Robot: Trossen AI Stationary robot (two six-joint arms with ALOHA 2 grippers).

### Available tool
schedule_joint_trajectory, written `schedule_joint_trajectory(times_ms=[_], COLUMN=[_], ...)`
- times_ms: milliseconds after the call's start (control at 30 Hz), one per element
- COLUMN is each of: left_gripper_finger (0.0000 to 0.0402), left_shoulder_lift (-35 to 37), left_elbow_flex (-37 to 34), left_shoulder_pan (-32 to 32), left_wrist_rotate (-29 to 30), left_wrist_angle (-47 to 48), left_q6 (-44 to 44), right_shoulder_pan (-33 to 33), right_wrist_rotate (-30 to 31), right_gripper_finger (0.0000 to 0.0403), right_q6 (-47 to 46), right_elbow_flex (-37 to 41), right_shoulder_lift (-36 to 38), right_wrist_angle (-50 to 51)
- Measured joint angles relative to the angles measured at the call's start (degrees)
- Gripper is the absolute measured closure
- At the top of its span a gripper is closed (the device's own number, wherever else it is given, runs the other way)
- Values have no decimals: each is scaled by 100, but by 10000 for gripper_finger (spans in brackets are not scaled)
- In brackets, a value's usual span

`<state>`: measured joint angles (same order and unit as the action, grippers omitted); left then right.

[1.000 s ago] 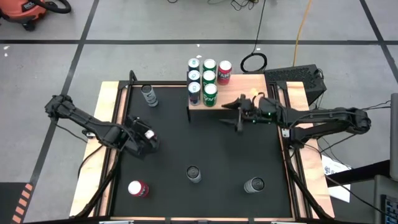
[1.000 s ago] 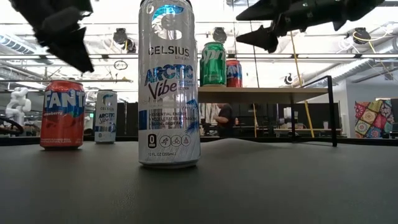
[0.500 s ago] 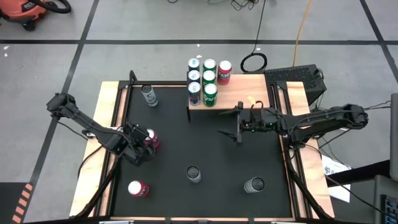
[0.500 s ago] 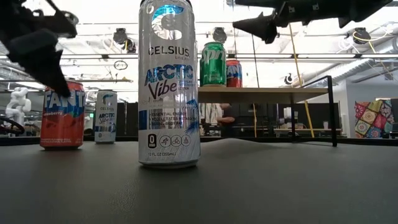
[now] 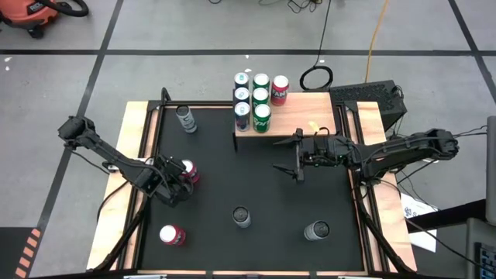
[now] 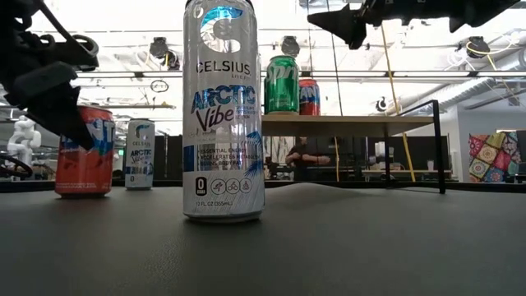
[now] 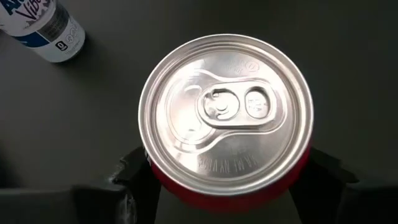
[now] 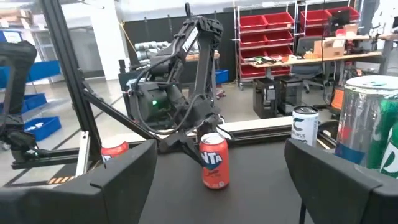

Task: Place canned beverage on shelf
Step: Put the top red soda can on the shelf aligned with the other red soda can

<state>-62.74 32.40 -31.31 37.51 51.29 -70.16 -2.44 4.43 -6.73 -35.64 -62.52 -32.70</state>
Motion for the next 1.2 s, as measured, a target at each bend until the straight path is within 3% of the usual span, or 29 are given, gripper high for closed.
schedule_joint_trajectory(times_ms=[300, 467, 633, 867, 1200], left_gripper_finger=[140, 140, 140, 140, 140], left_shoulder_lift=[-7, -7, -67, -603, -1553], left_elbow_flex=[548, 1299, 1764, 2193, 2854], left_shoulder_pan=[0, 0, 85, 166, 520], left_wrist_rotate=[-16, 312, 436, 470, 400], left_wrist_angle=[-162, -549, -1818, -2868, -3029], left_q6=[336, 1275, 2502, 3763, 4049], right_shoulder_pan=[-111, -335, -494, -658, -887], right_wrist_rotate=[2, -11, -15, -17, 21], right_gripper_finger=[64, 64, 64, 64, 64], right_q6=[-95, 116, 279, 53, 77], right_elbow_flex=[-2, -3, -4, -71, -746], right_shoulder_lift=[2, -10, -262, -895, -1701], right_wrist_angle=[362, 259, 150, -488, -371])
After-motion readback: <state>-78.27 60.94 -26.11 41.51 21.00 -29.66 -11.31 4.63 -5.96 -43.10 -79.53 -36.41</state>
